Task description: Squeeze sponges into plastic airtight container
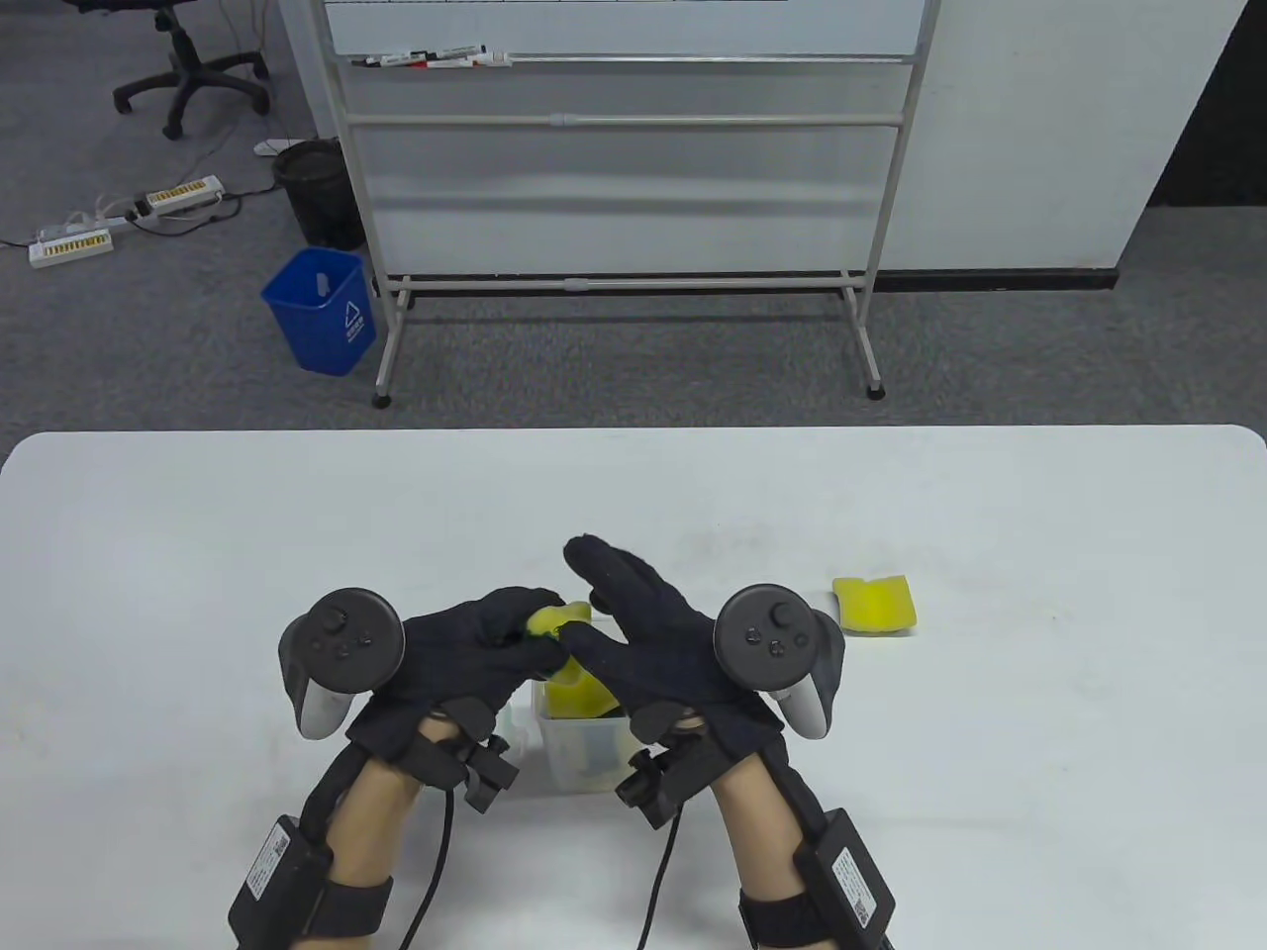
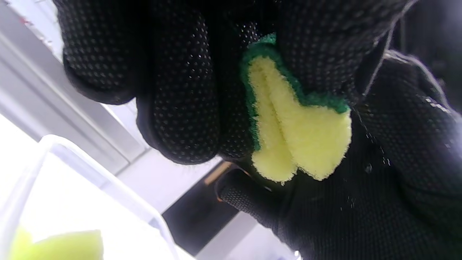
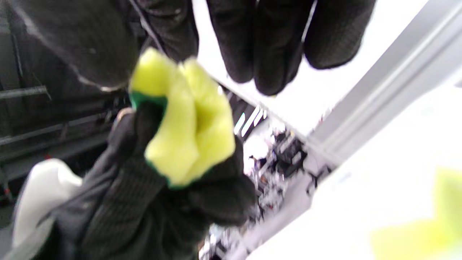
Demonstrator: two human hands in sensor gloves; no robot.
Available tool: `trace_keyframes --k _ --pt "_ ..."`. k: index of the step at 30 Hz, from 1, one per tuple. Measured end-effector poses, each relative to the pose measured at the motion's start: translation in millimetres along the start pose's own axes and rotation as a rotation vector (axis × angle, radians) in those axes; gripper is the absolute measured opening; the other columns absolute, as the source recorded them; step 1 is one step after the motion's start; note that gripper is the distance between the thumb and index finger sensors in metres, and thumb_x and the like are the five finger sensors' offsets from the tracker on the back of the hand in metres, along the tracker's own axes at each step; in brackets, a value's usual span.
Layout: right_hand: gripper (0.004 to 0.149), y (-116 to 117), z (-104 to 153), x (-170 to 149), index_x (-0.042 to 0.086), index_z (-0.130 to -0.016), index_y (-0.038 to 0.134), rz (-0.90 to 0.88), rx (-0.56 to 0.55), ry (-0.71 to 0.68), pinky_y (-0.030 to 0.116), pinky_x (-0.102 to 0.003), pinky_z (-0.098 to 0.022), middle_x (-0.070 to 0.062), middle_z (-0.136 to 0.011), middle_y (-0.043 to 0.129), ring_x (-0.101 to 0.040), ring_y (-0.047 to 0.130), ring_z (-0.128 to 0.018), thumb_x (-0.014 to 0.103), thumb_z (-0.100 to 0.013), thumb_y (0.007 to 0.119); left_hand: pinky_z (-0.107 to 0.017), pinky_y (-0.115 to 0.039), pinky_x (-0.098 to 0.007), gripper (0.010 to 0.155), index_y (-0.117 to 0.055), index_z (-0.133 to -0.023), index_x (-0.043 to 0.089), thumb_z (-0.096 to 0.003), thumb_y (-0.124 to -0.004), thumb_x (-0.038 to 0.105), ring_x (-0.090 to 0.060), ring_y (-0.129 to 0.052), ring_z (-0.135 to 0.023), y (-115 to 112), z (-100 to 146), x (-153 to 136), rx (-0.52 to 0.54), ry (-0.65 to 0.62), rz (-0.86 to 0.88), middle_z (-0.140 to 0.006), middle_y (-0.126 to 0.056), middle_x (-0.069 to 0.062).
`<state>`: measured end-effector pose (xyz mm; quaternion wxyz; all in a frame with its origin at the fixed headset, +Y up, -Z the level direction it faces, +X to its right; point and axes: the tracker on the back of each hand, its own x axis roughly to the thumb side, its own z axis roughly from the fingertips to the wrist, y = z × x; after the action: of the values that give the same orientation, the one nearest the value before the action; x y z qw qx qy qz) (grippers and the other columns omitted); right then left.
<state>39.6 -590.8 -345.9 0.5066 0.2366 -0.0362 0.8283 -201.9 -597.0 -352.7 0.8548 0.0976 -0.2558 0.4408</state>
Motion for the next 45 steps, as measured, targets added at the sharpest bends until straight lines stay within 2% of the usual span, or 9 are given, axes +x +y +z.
trace_keyframes --k 4,9,14,20,24,28,30,34,45 --pt "0.057 0.5 -1.5 0.2 0.022 -0.102 0.078 -0.004 0.009 0.038 0.076 -0.054 -0.058 -0.014 -0.092 0.091 -0.034 0.097 -0.072 0.040 -0.047 0.085 -0.038 -0.098 -0.040 0.055 -0.089 -0.077 0.013 -0.0342 -0.093 0.047 -0.021 -0.114 -0.042 -5.4 0.4 2.1 0.029 -0.005 -0.061 -0.054 -0.112 -0.005" --pt "0.056 -0.1 0.9 4.8 0.021 -0.099 0.081 0.146 -0.070 0.051 0.079 -0.051 -0.056 -0.011 -0.084 0.096 -0.028 0.100 -0.063 0.039 -0.046 0.085 -0.037 -0.099 -0.039 0.058 -0.087 -0.079 0.012 -0.0336 -0.093 0.047 -0.021 -0.115 -0.041 -10.5 0.0 3.7 0.045 0.002 -0.102 -0.054 -0.113 -0.005" --pt "0.058 3.4 -0.8 -0.5 0.016 -0.097 0.081 0.131 -0.100 0.065 0.080 -0.050 -0.054 -0.009 -0.075 0.100 -0.026 0.102 -0.054 0.037 -0.044 0.089 -0.038 -0.099 -0.039 0.069 -0.077 -0.089 0.010 -0.0334 -0.093 0.048 -0.021 -0.115 -0.043 -10.3 1.3 5.9 0.059 0.000 -0.204 -0.057 -0.111 -0.003" --pt "0.054 4.0 2.0 2.6 0.015 -0.090 0.088 0.208 -0.227 -0.007 0.083 -0.048 -0.052 -0.007 -0.066 0.104 -0.024 0.104 -0.047 0.034 -0.040 0.092 -0.044 -0.094 -0.042 0.066 -0.076 -0.092 0.014 -0.0382 -0.089 0.050 -0.024 -0.111 -0.052 -15.5 1.5 7.9 0.048 -0.016 -0.261 -0.065 -0.108 -0.004" --pt "0.051 5.7 4.2 4.5 0.018 -0.087 0.091 0.335 -0.290 0.009 0.084 -0.048 -0.051 -0.007 -0.063 0.105 -0.023 0.105 -0.044 0.033 -0.039 0.094 -0.065 -0.079 -0.055 0.078 -0.059 -0.105 0.019 -0.0423 -0.079 0.060 -0.035 -0.090 -0.088 -17.6 0.1 5.3 -0.077 0.021 -0.362 -0.100 -0.085 -0.010" --pt "0.050 17.0 2.1 -0.3 0.019 -0.086 0.091 0.494 -0.292 0.048 0.084 -0.047 -0.050 -0.006 -0.062 0.106 -0.022 0.105 -0.043 0.035 -0.039 0.094 -0.076 -0.055 -0.069 0.092 -0.038 -0.113 0.023 -0.0426 -0.078 0.066 -0.045 -0.051 -0.111 -23.2 -2.3 -9.9 -0.319 0.095 -0.344 -0.122 -0.046 -0.014" --pt "0.050 22.7 0.8 -1.4 0.019 -0.086 0.092 0.539 -0.277 0.054 0.084 -0.046 -0.049 -0.006 -0.061 0.106 -0.022 0.104 -0.042 0.035 -0.039 0.094 -0.077 -0.049 -0.071 0.095 -0.034 -0.113 0.024 -0.0419 -0.080 0.066 -0.046 -0.041 -0.113 -25.6 -3.0 -15.1 -0.364 0.102 -0.328 -0.124 -0.036 -0.012" --pt "0.050 35.7 -2.2 -1.9 0.020 -0.085 0.092 0.623 -0.222 0.048 0.084 -0.046 -0.049 -0.006 -0.060 0.106 -0.021 0.104 -0.041 0.036 -0.039 0.094 -0.077 -0.048 -0.071 0.098 -0.032 -0.113 0.022 -0.0410 -0.082 0.066 -0.045 -0.040 -0.114 -29.3 -4.4 -19.9 -0.430 0.126 -0.370 -0.125 -0.034 -0.011" --pt "0.044 50.5 -6.9 -4.6 0.022 -0.081 0.094 0.722 -0.098 0.064 0.080 -0.048 -0.055 -0.005 -0.058 0.107 -0.021 0.105 -0.040 0.037 -0.039 0.095 -0.078 -0.049 -0.069 0.100 -0.030 -0.113 0.021 -0.0404 -0.085 0.063 -0.043 -0.045 -0.114 -35.4 -5.5 -25.3 -0.481 0.160 -0.404 -0.124 -0.041 -0.011"
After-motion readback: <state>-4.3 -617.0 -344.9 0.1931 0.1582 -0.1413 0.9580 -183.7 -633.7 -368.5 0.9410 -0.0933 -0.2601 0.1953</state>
